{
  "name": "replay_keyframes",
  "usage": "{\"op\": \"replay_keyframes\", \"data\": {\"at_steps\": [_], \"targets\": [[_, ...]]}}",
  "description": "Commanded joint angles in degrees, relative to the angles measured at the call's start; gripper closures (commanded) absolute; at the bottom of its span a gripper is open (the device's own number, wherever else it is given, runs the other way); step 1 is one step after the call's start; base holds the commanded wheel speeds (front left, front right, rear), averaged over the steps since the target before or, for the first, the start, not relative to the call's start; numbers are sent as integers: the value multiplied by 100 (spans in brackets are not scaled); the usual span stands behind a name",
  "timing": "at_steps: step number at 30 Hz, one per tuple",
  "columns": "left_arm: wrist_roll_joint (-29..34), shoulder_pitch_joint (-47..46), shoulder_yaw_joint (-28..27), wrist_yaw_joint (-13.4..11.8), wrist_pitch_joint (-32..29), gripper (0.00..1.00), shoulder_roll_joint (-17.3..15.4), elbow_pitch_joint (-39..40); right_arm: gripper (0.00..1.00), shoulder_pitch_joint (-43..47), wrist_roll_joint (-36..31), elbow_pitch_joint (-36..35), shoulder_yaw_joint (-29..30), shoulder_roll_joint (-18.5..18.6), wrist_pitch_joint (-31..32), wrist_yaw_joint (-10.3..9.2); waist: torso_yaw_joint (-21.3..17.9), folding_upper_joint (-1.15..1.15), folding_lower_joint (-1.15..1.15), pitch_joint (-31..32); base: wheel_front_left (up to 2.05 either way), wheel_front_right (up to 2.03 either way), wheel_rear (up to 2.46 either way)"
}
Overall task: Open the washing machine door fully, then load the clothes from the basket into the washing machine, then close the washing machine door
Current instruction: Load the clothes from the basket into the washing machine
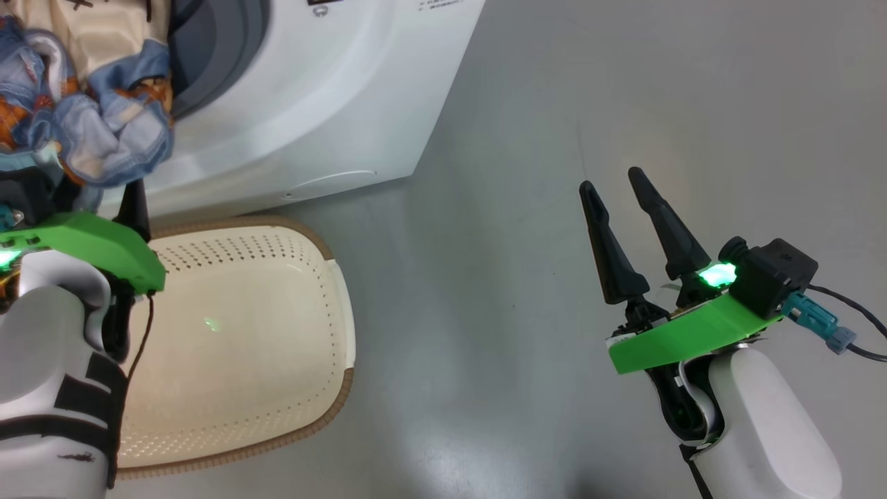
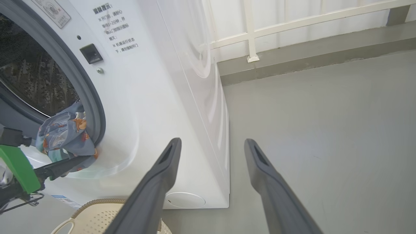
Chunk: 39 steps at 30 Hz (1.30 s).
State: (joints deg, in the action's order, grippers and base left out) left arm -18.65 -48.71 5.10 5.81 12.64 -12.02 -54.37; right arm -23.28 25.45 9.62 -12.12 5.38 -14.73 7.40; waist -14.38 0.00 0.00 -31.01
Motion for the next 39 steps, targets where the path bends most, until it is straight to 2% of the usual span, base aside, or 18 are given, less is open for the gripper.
{"op": "replay_keyframes", "data": {"at_steps": [1, 7, 9, 15, 19, 25, 31, 36, 39], "targets": [[-49, -171, -104, 6, 80, 100, -177, -70, 0, 39, 45, -127, -94, -37, -27, 9, 15, 0, 0, 16, 0, 0, 0], [-96, -196, 20, 113, 214, 100, -155, -60, 0, 81, 46, -118, -81, -33, -27, 9, 73, 0, 0, 90, 0, 0, 0], [-215, 47, -64, 144, 233, 100, -189, 711, 0, 115, 47, -117, -37, -21, -27, 9, 162, 0, 0, 136, 0, 0, 0], [-304, 147, -142, 127, 220, 100, -151, 1399, 0, 145, 37, -135, -18, 8, -27, 9, 214, 0, 0, 162, 0, 0, 0], [-357, -35, -150, 61, -41, 100, -187, 1593, 0, 126, 48, -141, -47, 4, -27, 9, 195, 0, 0, 107, 0, 0, 0], [-325, -786, -93, -17, -462, 100, -326, 1349, 0, 27, 70, -162, -122, -42, -27, 9, 7, 0, 0, -114, 0, 0, 0], [-190, -1757, 37, -70, -671, 100, -478, 606, 0, -37, 91, -187, -143, -128, -27, 9, -336, 0, 0, -368, 0, 0, 0], [-90, -2407, 169, -48, -641, 100, -531, 23, 0, -52, 103, -200, -194, -181, -27, 9, -516, 0, 0, -542, 0, 0, 0], [-58, -2738, 230, 5, -328, 100, -562, -175, 0, -72, 114, -190, -268, -205, -27, 9, -605, 0, 0, -613, 0, 0, 0]]}}
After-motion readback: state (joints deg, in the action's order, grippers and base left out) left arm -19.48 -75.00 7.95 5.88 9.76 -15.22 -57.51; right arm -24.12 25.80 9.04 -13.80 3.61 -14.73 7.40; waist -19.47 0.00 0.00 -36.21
